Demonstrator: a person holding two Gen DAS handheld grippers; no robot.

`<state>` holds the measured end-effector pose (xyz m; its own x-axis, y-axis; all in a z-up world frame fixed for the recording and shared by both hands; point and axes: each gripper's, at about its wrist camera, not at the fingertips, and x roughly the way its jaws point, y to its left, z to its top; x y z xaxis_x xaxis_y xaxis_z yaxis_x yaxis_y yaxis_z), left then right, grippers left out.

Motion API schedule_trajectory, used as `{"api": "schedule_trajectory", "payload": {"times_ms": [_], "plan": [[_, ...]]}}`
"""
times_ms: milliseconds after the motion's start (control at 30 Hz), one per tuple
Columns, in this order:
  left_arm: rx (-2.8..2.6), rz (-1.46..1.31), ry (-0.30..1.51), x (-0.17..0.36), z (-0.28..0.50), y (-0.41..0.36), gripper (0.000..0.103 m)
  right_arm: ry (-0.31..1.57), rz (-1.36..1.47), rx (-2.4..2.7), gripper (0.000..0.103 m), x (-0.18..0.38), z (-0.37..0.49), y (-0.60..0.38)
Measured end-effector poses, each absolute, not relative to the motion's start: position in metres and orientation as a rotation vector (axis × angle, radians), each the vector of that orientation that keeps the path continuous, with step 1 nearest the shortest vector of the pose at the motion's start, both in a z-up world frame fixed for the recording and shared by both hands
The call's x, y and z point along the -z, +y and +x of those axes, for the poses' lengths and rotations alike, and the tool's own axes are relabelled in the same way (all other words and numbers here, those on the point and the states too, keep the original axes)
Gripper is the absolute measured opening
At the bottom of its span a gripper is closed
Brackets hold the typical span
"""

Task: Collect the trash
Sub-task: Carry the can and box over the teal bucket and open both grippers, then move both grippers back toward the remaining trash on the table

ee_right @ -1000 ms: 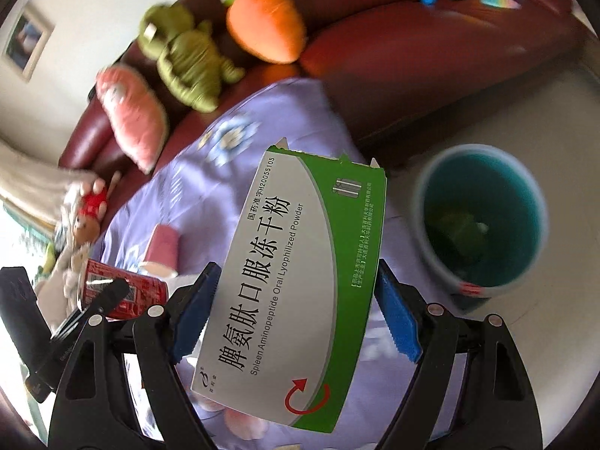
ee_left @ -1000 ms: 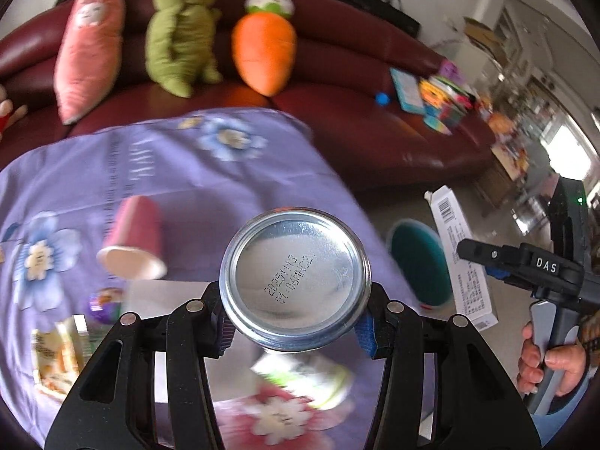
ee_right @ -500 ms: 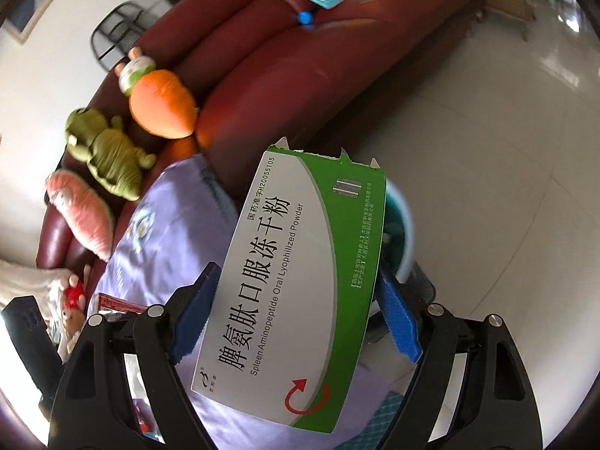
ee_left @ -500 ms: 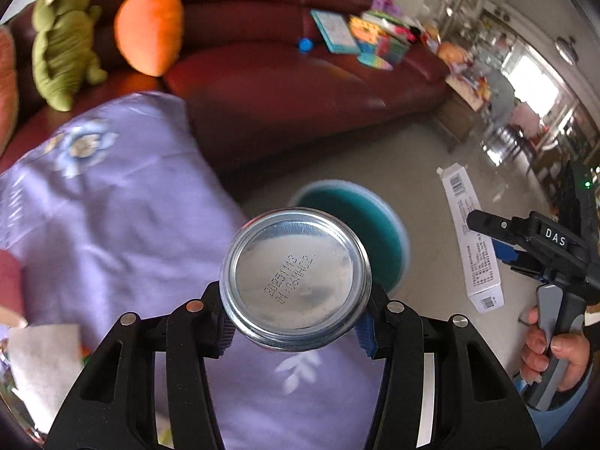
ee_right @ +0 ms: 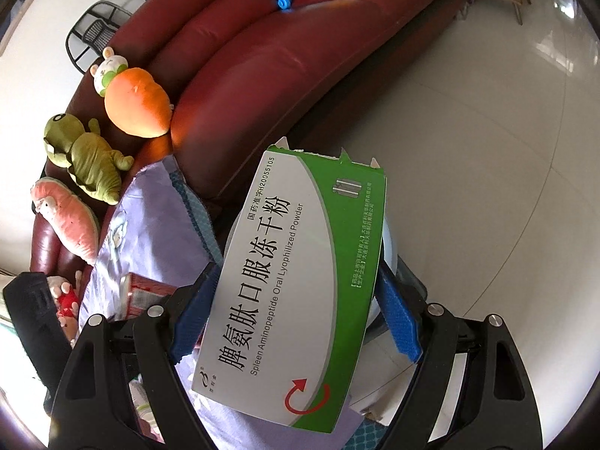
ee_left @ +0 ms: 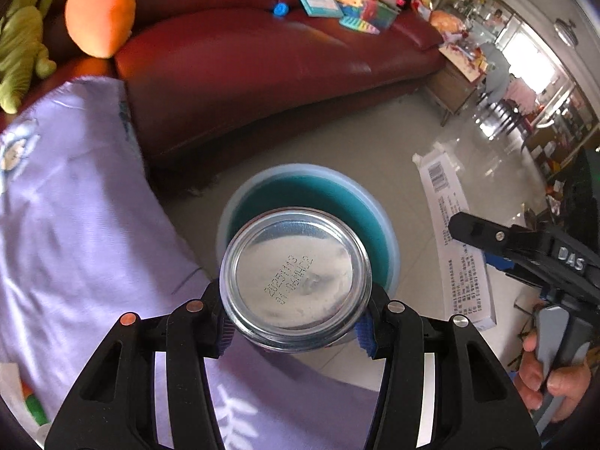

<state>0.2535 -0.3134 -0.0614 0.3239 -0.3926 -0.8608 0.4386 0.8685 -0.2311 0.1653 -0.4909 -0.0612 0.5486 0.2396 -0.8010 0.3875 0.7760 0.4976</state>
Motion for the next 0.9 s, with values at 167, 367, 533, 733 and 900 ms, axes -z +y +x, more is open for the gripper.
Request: {"api": "schedule_trajectory", "payload": {"times_ms": [167, 367, 533, 733, 900], "plan": [[0.543, 0.097, 1.183, 0.094, 0.254, -0.327, 0.065, 1.023, 0.690, 0.095, 0.078, 0.068, 0.174, -0.490], [0.516, 0.072, 1.220, 0.110, 0.254, -0.311, 0.065, 1.048, 0.684, 0.082, 0.078, 0.080, 0.185, -0.484], [0.509, 0.049, 1.202, 0.102, 0.248, -0.296, 0.065, 1.077, 0.665, 0.063, 0.078, 0.090, 0.196, -0.471], [0.500, 0.020, 1.177, 0.091, 0.239, -0.284, 0.083, 1.123, 0.683, 0.063, 0.079, 0.099, 0.202, -0.461], [0.498, 0.002, 1.169, 0.084, 0.232, -0.274, 0.084, 1.110, 0.663, 0.090, 0.079, 0.089, 0.189, -0.461]]}}
